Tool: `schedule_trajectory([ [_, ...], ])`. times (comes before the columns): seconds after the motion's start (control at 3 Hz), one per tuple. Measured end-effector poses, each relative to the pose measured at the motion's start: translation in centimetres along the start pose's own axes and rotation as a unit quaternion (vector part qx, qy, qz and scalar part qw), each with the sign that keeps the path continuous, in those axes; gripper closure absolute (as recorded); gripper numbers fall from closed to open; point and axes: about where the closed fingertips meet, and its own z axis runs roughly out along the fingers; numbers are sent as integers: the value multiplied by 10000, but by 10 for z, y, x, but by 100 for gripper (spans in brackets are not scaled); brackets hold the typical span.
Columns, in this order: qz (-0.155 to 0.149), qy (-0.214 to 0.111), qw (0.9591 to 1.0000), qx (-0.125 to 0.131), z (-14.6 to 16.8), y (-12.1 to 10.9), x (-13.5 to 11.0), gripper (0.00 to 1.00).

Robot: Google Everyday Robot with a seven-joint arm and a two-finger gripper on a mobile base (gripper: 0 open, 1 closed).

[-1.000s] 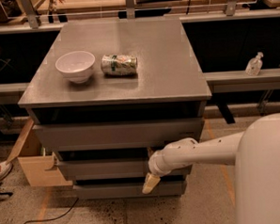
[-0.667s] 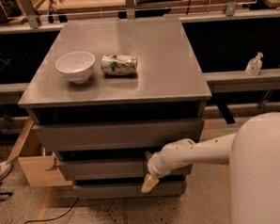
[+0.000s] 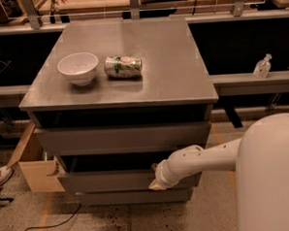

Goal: Open middle drawer

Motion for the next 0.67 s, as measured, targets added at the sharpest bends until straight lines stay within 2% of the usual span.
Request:
schedule_trajectory([
  [0.33,0,0,10000,0,-6,-1,-3,84],
  [0.67,4,2,10000,1,-15,-2,-7,100],
])
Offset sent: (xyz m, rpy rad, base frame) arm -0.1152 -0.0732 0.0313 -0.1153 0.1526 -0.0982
